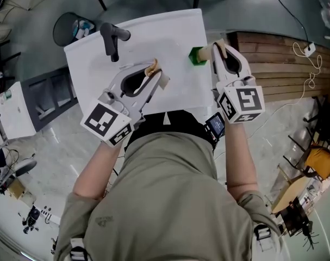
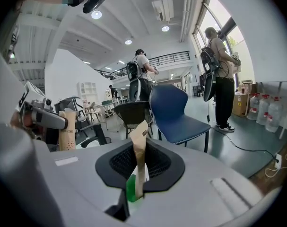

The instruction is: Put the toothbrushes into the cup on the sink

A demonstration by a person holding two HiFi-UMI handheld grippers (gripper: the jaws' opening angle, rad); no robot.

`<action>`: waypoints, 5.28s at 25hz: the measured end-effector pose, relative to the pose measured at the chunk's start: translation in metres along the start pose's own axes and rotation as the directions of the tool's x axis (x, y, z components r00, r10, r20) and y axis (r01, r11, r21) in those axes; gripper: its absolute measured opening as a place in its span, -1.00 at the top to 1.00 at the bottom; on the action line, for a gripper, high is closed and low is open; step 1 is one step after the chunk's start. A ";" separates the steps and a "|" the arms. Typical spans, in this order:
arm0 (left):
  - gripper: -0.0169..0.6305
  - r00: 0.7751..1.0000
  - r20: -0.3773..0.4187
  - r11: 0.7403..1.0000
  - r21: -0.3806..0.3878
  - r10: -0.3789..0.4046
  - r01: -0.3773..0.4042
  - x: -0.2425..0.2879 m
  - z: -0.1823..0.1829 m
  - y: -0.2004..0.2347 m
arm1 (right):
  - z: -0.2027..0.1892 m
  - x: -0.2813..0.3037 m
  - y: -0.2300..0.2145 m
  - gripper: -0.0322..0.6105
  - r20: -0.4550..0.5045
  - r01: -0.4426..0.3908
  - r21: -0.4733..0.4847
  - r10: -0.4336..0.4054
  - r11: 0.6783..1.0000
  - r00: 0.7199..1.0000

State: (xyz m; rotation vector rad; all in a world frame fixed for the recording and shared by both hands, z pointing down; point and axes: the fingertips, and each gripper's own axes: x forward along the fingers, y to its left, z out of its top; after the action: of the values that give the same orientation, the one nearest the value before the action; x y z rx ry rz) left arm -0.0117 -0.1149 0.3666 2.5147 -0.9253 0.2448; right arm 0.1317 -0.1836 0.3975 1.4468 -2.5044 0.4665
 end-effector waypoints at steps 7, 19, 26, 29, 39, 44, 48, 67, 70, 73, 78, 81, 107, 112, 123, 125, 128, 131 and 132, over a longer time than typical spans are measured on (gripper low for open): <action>0.76 1.000 -0.013 1.000 0.002 -0.002 0.002 0.002 -0.003 0.001 | -0.010 0.004 0.000 0.81 -0.014 0.002 -0.011 -0.002 1.000 1.000; 0.76 1.000 -0.030 1.000 0.006 -0.004 0.004 0.006 -0.008 0.001 | -0.020 0.010 0.000 0.81 -0.024 0.000 -0.031 -0.001 1.000 1.000; 0.76 0.999 -0.035 1.000 0.004 -0.004 0.004 0.006 -0.011 0.001 | -0.024 0.012 0.002 0.81 -0.027 -0.001 -0.038 0.000 0.999 1.000; 0.76 0.999 -0.035 1.000 0.007 -0.005 0.006 0.006 -0.009 0.000 | -0.024 0.012 0.002 0.81 -0.022 -0.001 -0.038 0.001 0.999 1.000; 0.76 0.999 -0.031 1.000 0.011 -0.013 0.014 0.006 -0.007 -0.001 | -0.024 0.012 0.000 0.80 -0.023 0.008 -0.021 -0.008 1.000 1.000; 0.76 0.999 -0.028 1.000 0.011 -0.016 0.016 0.005 -0.006 -0.001 | -0.023 0.012 0.003 0.80 -0.028 0.001 -0.017 -0.001 1.000 1.000; 0.76 1.000 -0.025 1.000 0.013 -0.019 0.019 0.004 -0.004 -0.002 | -0.022 0.011 0.004 0.79 -0.033 -0.004 -0.006 0.004 1.000 0.999; 0.76 0.999 0.001 0.999 0.021 -0.032 0.032 0.001 0.003 -0.006 | -0.020 0.005 0.002 0.68 -0.040 0.011 0.014 -0.010 1.000 0.999; 0.76 0.999 0.003 0.999 0.022 -0.035 0.035 0.001 0.004 -0.007 | -0.019 0.003 0.002 0.68 -0.039 0.012 0.014 -0.011 1.000 0.999; 0.76 0.999 0.008 0.999 0.024 -0.038 0.038 0.000 0.006 -0.009 | -0.016 -0.001 0.002 0.67 -0.032 0.016 0.015 -0.016 1.000 0.999; 0.76 0.999 0.017 0.999 0.030 -0.042 0.042 -0.002 0.008 -0.012 | -0.010 -0.005 0.001 0.62 -0.015 0.029 0.012 -0.029 1.000 0.999; 0.76 0.999 0.022 0.998 0.034 -0.044 0.043 -0.003 0.010 -0.013 | -0.004 -0.009 -0.001 0.62 0.001 0.042 0.007 -0.042 0.999 0.999; 0.76 0.992 0.076 0.989 0.116 -0.102 0.093 -0.007 0.043 -0.044 | 0.048 -0.088 0.018 0.63 0.105 0.082 -0.054 -0.076 0.995 0.992; 0.76 0.990 0.079 0.986 0.129 -0.119 0.108 -0.006 0.046 -0.050 | 0.044 -0.107 0.026 0.68 0.106 0.086 -0.059 -0.079 0.995 0.991; 0.76 0.987 0.091 0.980 0.162 -0.136 0.120 -0.007 0.054 -0.063 | 0.014 -0.135 0.047 0.87 0.075 0.068 -0.015 -0.066 0.998 0.995; 0.76 0.987 0.094 0.979 0.166 -0.131 0.115 -0.005 0.056 -0.063 | 0.006 -0.138 0.049 0.87 0.070 0.065 -0.003 -0.065 0.998 0.995; 0.76 0.988 0.097 0.980 0.168 -0.120 0.102 0.001 0.059 -0.062 | -0.004 -0.143 0.052 0.87 0.055 0.059 0.006 -0.059 0.998 0.997; 0.76 0.989 0.101 0.984 0.157 -0.104 0.087 0.009 0.062 -0.061 | -0.011 -0.147 0.055 0.87 0.044 0.053 0.013 -0.053 0.999 0.998; 0.76 0.990 0.104 0.985 0.153 -0.099 0.083 0.012 0.063 -0.060 | -0.012 -0.148 0.056 0.87 0.040 0.050 0.014 -0.050 0.999 0.998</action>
State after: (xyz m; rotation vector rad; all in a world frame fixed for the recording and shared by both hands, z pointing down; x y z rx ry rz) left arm 0.0371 -0.1103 0.2934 2.7245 -0.8601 0.1506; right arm 0.1565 -0.0342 0.3502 1.5348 -2.4939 0.4499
